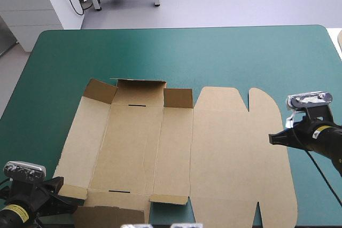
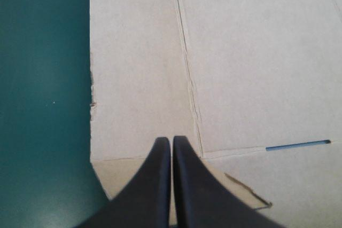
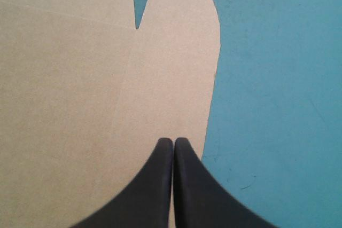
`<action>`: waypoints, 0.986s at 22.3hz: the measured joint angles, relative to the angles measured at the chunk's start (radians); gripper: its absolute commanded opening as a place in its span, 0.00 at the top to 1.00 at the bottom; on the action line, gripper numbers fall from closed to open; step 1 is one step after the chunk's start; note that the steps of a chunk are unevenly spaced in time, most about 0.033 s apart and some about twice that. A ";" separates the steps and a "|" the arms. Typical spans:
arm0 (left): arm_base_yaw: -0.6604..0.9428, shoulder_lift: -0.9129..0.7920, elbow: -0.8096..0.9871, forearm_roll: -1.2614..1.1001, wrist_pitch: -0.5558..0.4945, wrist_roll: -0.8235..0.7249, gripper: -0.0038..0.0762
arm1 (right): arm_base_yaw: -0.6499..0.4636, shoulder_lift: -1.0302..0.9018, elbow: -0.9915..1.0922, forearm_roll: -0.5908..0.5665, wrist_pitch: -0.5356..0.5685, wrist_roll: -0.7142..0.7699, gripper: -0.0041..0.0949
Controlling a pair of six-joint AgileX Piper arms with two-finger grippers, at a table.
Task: Fold the box
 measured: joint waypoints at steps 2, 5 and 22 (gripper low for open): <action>0.000 0.080 -0.053 0.000 -0.009 -0.006 0.96 | 0.000 -0.008 0.016 0.021 0.000 0.004 0.97; 0.000 0.245 -0.145 0.003 -0.096 -0.009 0.96 | 0.000 -0.008 0.022 0.071 -0.023 0.007 0.97; 0.494 0.848 -0.344 -0.240 -0.280 0.293 0.96 | 0.000 -0.008 0.022 0.078 -0.048 -0.030 0.97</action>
